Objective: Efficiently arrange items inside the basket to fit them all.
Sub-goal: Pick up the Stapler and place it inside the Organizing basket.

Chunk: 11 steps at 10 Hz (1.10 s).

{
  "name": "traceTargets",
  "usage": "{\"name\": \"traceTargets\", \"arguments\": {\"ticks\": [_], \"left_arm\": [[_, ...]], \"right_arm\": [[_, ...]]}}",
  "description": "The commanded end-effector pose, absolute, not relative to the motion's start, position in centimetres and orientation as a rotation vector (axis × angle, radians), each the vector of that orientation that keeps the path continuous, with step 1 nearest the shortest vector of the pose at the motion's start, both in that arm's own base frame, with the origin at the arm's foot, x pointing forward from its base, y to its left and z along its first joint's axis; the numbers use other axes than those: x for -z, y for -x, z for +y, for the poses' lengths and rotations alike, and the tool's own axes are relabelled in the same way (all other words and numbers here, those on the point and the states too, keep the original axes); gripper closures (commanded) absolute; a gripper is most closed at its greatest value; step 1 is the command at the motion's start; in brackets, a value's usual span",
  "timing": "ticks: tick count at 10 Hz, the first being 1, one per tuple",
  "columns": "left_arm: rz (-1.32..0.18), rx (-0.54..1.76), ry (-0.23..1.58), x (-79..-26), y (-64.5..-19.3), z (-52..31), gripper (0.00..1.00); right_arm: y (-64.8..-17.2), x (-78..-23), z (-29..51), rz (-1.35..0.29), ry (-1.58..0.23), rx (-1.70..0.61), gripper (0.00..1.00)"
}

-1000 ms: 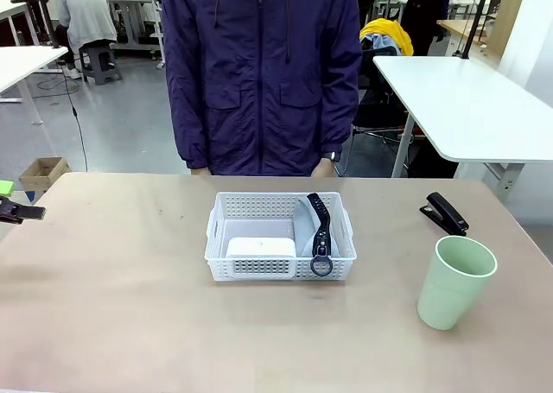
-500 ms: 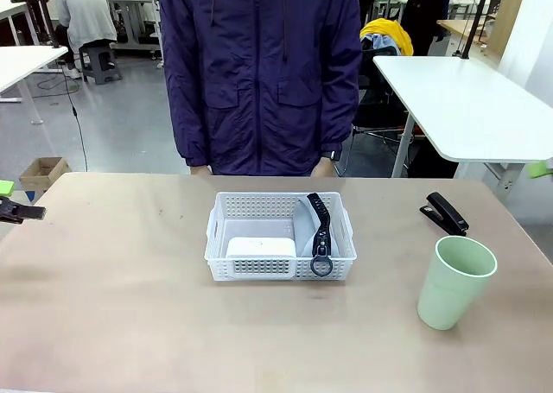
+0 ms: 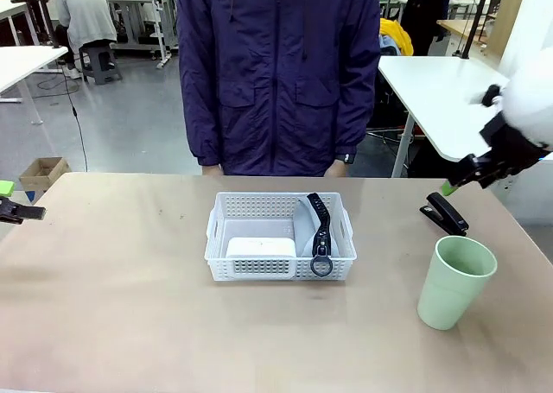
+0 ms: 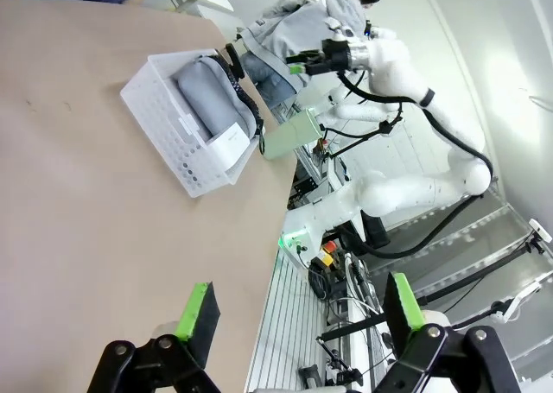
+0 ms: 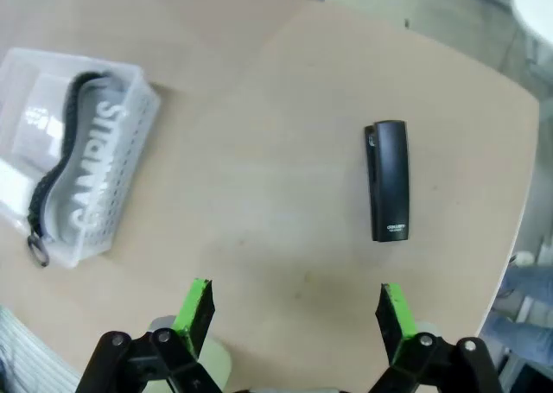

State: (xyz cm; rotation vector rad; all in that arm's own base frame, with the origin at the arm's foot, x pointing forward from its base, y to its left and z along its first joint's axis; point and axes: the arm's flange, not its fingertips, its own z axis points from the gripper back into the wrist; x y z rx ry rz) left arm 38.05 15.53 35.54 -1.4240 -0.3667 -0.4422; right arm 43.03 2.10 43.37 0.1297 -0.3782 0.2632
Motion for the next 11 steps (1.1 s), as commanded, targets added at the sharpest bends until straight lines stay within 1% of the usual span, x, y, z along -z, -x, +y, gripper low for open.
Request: {"name": "traceTargets", "arguments": {"ticks": [1,4,5,6,7,8,9,10,11], "left_arm": [[-0.363,0.435,1.417,-35.7,-37.8,15.4,0.00],[-0.363,0.435,1.417,-35.7,-37.8,15.4,0.00],[-0.363,0.435,1.417,-35.7,-37.8,15.4,0.00],[-0.363,0.435,1.417,-35.7,-37.8,15.4,0.00],[-0.363,0.435,1.417,-35.7,-37.8,15.4,0.00],[-0.363,0.435,1.417,-35.7,-37.8,15.4,0.00],[-0.363,0.435,1.417,-35.7,-37.8,15.4,0.00],[-0.363,0.435,1.417,-35.7,-37.8,15.4,0.00],[-0.363,0.435,1.417,-35.7,-37.8,15.4,0.00]], "right_arm": [[-48.0,-41.7,0.7,-0.314,-0.145,-0.209,0.00],[-48.9,-40.5,-0.8,-0.313,-0.149,-0.174,0.00],[-46.6,-41.8,-1.9,-0.349,-0.193,-0.180,0.00],[-49.1,-39.3,-1.2,-0.297,-0.137,-0.196,0.00],[-49.1,-39.3,-1.2,-0.297,-0.137,-0.196,0.00],[-48.6,-40.6,-1.7,-0.317,-0.149,-0.181,0.00],[-47.9,-41.7,-1.4,-0.331,-0.100,-0.210,0.00],[-50.1,-41.0,-1.3,-0.274,-0.104,-0.218,0.00],[-51.8,-39.9,-1.2,-0.251,-0.118,-0.237,0.00]]}}
